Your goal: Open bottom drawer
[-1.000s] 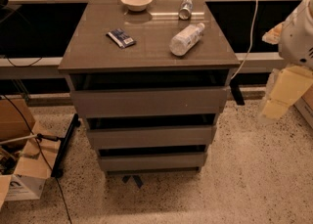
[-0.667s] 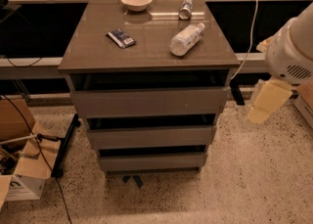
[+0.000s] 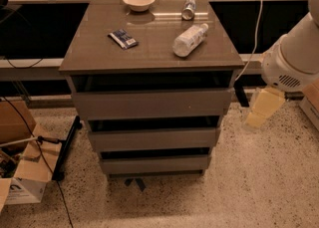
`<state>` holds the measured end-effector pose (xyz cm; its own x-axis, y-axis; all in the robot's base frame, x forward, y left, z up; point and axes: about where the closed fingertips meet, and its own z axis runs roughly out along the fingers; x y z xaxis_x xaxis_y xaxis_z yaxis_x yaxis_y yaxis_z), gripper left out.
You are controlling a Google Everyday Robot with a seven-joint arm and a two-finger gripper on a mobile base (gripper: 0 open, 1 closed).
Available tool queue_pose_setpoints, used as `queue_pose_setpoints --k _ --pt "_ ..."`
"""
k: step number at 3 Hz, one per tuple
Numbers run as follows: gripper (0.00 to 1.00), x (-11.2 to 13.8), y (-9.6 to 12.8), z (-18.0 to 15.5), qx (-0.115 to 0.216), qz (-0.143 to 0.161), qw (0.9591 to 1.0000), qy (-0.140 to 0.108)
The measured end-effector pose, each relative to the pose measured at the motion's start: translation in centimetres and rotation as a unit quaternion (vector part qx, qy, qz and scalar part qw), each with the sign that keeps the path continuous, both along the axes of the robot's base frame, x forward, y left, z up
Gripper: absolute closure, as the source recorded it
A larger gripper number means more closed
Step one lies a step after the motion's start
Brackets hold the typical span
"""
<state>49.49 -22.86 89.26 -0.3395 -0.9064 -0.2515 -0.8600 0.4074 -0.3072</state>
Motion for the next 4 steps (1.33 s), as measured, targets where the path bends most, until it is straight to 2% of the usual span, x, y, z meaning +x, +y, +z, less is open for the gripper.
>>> queue_pose_setpoints --k 1,2,3,4 --pt "0.0 -1.1 1.2 -1.9 -0.028 0.031 0.9988 0.026" --pt "0.0 -1.9 2.2 -5.8 -0.054 0.069 0.9948 0.053" --pt "0.0 -2.0 2.1 -9.9 -0.069 0.096 0.9903 0.073" --pt "0.0 -0.8 1.4 -14.1 -0.07 0.106 0.9873 0.095"
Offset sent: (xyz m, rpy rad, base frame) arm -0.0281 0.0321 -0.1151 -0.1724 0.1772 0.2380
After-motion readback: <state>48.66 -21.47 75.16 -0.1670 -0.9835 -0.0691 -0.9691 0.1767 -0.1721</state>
